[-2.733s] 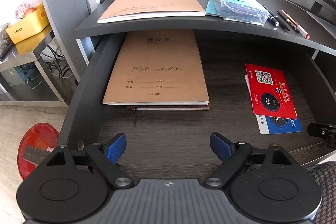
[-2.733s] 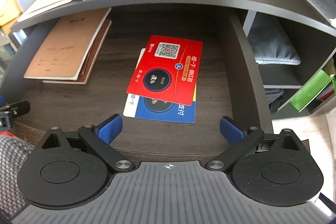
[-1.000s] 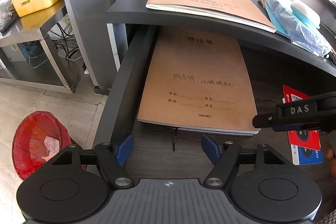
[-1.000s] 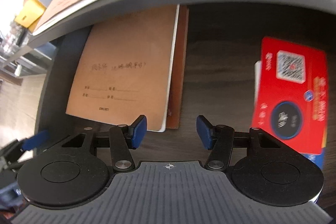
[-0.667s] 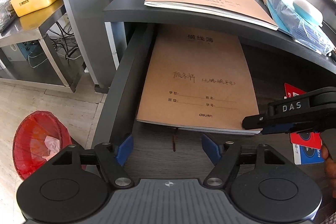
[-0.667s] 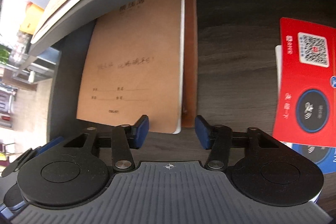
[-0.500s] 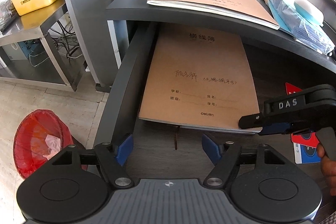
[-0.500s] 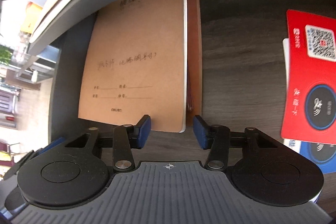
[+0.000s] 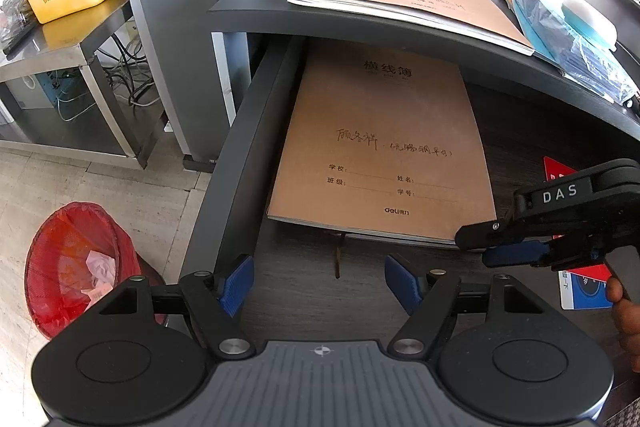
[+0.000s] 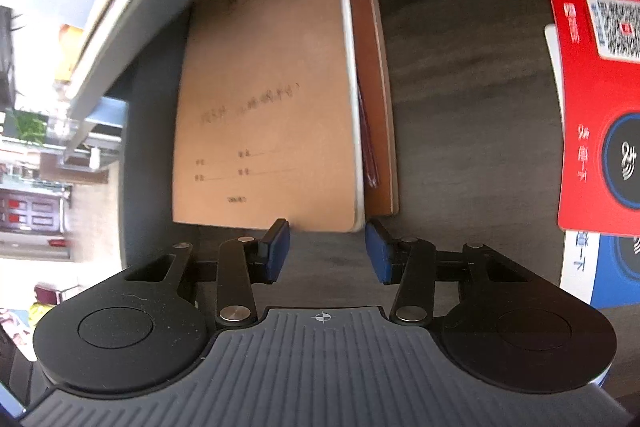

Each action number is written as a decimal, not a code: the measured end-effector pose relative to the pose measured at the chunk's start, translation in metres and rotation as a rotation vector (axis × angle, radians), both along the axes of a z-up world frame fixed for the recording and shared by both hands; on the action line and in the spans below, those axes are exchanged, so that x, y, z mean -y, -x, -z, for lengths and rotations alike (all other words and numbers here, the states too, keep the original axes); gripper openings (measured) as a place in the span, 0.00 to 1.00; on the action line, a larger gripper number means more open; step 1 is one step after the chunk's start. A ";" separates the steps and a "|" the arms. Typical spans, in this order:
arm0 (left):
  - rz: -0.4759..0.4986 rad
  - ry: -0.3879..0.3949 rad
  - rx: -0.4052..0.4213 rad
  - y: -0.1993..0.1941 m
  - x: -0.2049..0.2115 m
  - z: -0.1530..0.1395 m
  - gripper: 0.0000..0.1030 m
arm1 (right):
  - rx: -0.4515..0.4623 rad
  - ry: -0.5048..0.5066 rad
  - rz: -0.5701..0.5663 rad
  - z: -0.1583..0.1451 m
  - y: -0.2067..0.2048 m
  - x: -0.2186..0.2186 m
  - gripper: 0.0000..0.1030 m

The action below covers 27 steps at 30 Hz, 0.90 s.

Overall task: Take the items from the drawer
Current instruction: 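Close the right gripper on the edge of the brown notebook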

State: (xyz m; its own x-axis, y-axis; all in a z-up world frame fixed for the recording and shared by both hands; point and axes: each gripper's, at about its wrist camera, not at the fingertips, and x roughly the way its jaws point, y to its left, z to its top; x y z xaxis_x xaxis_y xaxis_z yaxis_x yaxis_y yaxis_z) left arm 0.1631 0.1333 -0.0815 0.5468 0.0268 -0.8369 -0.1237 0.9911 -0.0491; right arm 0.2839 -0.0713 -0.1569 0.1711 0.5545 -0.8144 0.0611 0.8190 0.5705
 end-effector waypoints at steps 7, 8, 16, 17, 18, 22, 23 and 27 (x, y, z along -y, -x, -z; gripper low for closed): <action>-0.005 0.009 -0.003 0.001 -0.002 0.001 0.69 | 0.041 -0.059 0.048 -0.009 0.000 0.008 0.40; -0.006 0.011 -0.002 0.001 -0.002 0.000 0.69 | 0.048 -0.074 0.053 -0.011 0.000 0.009 0.40; -0.017 0.027 0.008 -0.001 -0.004 -0.002 0.69 | 0.125 -0.222 0.079 -0.022 -0.003 0.016 0.31; -0.019 0.029 0.007 -0.001 -0.004 -0.002 0.69 | 0.127 -0.240 0.086 -0.021 -0.005 0.015 0.31; -0.021 0.029 0.006 -0.001 -0.004 -0.001 0.69 | 0.125 -0.256 0.094 -0.020 -0.007 0.015 0.31; -0.024 0.038 0.004 -0.001 -0.004 -0.001 0.69 | 0.102 -0.258 0.110 -0.012 -0.021 0.002 0.31; -0.026 0.042 0.002 -0.001 -0.004 -0.001 0.69 | 0.096 -0.257 0.112 -0.010 -0.025 -0.001 0.31; -0.033 0.048 -0.001 -0.001 -0.004 -0.001 0.69 | 0.065 -0.274 0.135 -0.005 -0.037 -0.008 0.31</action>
